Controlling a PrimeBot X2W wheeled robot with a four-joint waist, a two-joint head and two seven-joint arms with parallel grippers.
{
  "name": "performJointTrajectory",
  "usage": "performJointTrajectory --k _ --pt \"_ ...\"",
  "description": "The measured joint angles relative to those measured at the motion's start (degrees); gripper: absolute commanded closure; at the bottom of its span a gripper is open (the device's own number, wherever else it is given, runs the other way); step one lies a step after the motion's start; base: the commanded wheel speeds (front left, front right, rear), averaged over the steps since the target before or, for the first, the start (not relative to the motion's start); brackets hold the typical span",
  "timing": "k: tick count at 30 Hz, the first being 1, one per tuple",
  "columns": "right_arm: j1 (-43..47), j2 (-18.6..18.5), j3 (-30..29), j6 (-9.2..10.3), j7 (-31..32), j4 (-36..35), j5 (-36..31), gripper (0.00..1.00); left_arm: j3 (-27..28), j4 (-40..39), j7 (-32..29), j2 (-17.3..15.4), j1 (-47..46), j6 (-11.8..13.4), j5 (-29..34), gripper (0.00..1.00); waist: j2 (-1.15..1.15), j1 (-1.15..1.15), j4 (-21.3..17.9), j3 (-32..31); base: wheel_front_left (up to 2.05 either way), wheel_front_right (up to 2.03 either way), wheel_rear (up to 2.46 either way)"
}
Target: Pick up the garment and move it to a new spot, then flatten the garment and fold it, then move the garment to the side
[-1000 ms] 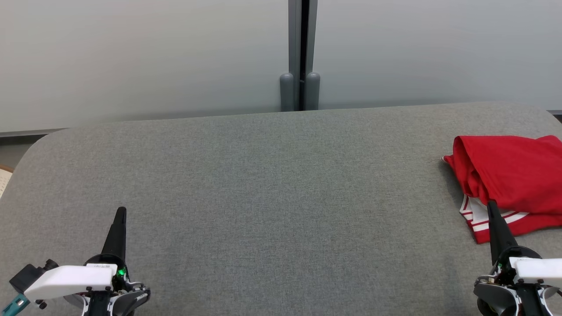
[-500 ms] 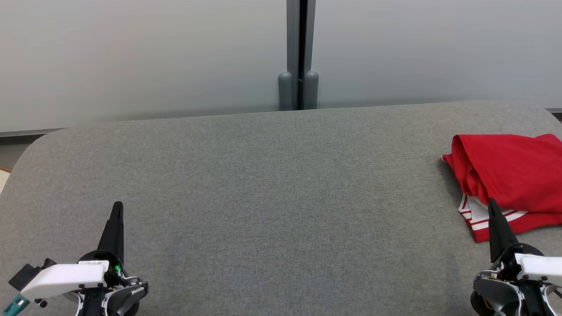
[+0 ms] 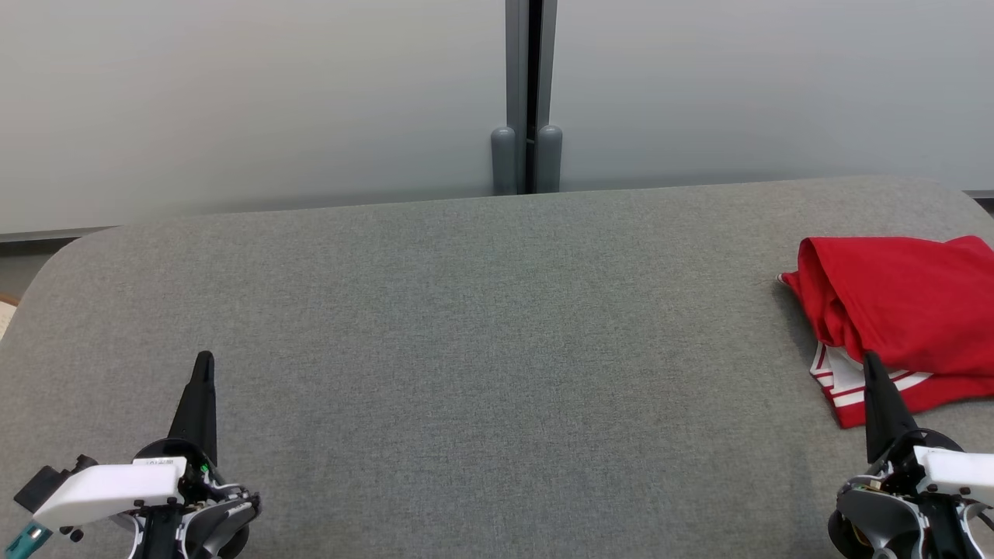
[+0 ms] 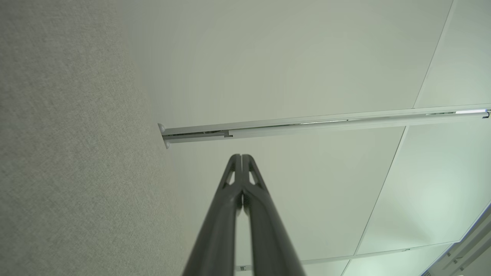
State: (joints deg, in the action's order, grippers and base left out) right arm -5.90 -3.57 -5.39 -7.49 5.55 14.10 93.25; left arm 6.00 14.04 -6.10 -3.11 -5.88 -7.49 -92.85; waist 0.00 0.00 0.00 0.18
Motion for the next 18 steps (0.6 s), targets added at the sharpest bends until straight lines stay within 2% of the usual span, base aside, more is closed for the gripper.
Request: performJointTrajectory --k 18 --pt "-0.01 0.13 -0.24 0.00 0.10 0.00 -0.09 1.00 0.13 0.00 -0.19 0.07 0.00 0.00 0.04 1.00 0.00 0.00 0.00 0.00 0.00 0.00 0.00"
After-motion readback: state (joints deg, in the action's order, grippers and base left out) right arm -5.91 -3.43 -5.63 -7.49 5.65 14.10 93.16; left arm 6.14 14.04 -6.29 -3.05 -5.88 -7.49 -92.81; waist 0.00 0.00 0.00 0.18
